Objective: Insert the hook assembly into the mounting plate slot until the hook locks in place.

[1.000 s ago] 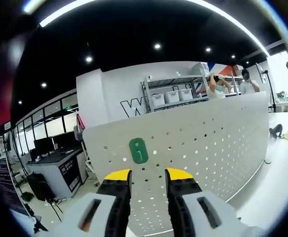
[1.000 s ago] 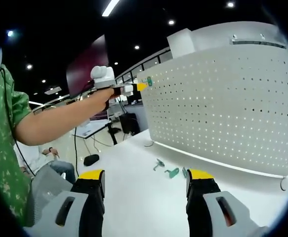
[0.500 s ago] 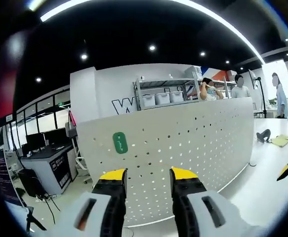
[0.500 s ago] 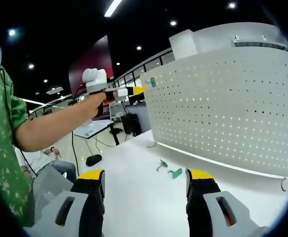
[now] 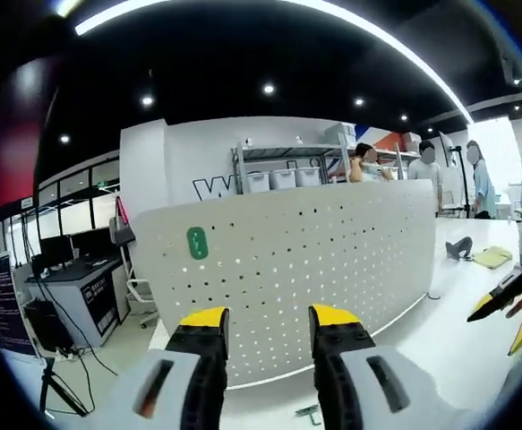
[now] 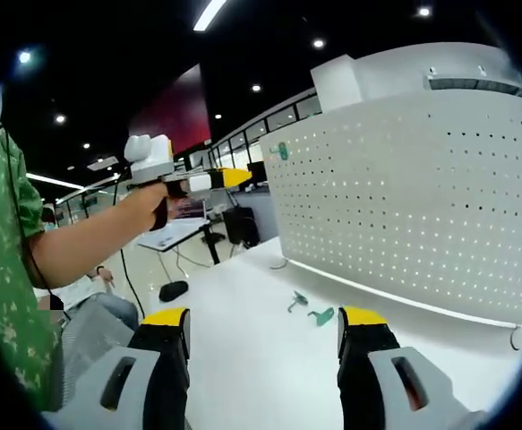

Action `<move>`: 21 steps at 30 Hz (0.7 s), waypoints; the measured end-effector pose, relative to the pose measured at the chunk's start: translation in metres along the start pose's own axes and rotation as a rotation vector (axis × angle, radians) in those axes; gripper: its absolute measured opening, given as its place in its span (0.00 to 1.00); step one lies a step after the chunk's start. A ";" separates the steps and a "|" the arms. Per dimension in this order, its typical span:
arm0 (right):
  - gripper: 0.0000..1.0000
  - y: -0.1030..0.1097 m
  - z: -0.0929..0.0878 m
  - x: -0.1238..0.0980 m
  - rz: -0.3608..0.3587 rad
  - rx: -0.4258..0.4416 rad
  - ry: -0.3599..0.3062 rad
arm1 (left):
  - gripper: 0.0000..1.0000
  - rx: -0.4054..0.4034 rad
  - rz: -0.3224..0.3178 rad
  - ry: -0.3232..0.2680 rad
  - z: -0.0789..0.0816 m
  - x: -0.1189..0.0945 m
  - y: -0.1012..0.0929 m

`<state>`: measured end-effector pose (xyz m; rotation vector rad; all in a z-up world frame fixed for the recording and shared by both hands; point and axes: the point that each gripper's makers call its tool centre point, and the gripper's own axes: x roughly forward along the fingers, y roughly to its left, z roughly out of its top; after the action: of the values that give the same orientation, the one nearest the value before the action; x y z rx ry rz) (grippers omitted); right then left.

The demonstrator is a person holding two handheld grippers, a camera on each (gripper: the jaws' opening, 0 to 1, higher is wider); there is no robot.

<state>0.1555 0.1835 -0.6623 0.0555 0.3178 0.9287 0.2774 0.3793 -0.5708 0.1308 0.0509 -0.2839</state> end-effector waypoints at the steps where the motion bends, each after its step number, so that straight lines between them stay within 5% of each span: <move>1: 0.68 0.000 0.000 0.000 0.000 0.000 0.000 | 0.37 0.001 -0.003 0.004 -0.002 -0.004 -0.002; 21: 0.68 0.013 0.001 -0.009 0.005 -0.015 -0.008 | 0.37 -0.048 -0.048 0.063 -0.034 -0.064 -0.035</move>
<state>0.1415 0.1844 -0.6566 0.0459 0.3034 0.9357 0.2056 0.3684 -0.6046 0.0909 0.1230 -0.3266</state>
